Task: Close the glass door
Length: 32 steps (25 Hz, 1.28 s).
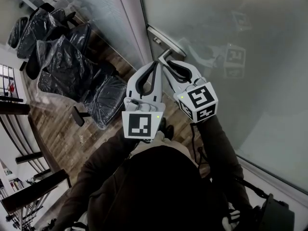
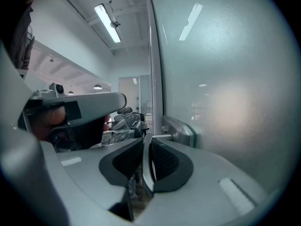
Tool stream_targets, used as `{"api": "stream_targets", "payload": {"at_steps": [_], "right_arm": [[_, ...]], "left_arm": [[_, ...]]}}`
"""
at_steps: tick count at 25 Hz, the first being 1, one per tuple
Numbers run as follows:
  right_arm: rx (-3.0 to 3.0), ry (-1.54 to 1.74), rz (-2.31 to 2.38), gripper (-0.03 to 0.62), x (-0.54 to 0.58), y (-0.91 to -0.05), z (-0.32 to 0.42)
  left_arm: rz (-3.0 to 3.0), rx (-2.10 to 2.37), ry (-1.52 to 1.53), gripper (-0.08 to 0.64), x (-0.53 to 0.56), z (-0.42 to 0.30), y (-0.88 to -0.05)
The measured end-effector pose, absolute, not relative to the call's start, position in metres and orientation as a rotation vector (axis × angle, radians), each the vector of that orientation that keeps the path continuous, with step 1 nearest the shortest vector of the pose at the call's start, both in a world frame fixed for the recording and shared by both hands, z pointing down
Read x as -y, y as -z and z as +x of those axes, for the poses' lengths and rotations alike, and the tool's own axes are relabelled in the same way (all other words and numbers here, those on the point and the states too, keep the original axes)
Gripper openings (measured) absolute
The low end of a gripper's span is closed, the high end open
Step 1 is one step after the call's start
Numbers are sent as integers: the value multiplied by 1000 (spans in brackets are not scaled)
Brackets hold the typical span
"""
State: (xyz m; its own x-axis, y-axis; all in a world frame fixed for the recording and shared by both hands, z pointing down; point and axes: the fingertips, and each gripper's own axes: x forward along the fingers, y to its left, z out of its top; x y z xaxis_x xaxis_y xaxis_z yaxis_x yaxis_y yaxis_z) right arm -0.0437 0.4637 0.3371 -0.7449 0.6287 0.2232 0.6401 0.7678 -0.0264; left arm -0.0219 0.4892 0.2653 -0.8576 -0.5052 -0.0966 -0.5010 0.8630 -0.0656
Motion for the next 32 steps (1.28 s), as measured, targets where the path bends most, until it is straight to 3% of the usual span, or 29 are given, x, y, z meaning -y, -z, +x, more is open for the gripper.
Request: {"api": "stream_targets", "payload": {"at_steps": [16,21,32], "right_arm": [[2851,116,-949,76,-424,-317,-5],[2923,100,-839,6,-410,-293,13],[3024,146,-777,0,-410,-260,15]], "left_arm": [[-835,-2933,45,-3,-481,-3,-264],[-931,-2927,37,-4,-473,1,-265],[-1008,-2848,53,-4,-468,-5,-260]]}}
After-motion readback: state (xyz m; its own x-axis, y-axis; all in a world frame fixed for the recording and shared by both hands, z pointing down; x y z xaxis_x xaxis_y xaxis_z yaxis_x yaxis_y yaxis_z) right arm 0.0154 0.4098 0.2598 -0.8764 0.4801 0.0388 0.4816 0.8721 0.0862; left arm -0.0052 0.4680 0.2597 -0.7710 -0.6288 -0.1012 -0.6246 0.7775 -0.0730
